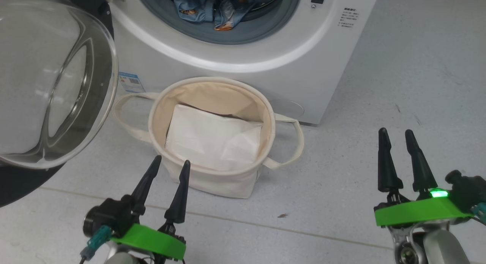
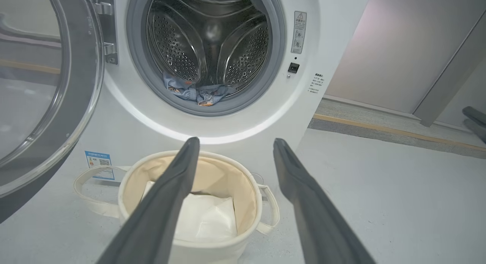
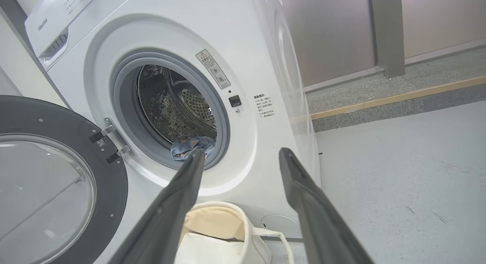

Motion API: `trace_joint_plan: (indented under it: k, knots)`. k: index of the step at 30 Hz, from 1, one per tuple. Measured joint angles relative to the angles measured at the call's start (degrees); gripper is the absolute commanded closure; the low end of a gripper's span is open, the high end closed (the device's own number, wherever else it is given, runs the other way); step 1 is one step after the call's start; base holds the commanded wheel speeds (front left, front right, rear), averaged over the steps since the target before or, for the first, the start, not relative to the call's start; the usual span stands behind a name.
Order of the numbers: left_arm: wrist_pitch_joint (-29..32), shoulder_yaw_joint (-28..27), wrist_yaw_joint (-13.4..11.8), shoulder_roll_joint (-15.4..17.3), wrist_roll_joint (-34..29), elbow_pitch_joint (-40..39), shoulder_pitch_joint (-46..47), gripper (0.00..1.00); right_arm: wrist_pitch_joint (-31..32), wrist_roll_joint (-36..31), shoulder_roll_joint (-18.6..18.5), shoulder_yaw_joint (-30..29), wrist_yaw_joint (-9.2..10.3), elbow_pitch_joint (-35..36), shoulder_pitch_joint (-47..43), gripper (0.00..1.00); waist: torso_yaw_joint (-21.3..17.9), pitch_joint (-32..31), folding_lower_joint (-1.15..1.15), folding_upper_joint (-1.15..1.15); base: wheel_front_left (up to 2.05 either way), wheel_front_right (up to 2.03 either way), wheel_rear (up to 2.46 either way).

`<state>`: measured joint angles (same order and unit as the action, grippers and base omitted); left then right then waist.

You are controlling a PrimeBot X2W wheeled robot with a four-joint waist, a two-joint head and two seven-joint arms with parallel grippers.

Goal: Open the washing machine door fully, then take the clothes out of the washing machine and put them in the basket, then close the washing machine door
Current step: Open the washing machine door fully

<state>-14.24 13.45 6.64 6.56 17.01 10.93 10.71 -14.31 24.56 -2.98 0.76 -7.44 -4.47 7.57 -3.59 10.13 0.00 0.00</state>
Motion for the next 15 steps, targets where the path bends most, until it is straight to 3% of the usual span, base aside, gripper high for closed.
trace_joint_plan:
  k: [15]
  knots:
    - [-0.07, -3.38, 0.46, -1.25, -0.79, 4.49, -1.63, 0.0, 0.0, -2.47, 0.01, 0.57, 0.0, -2.64, -1.47, 0.0, -1.46, -1.84, 0.0, 0.0, 0.0, 0.0, 0.0]
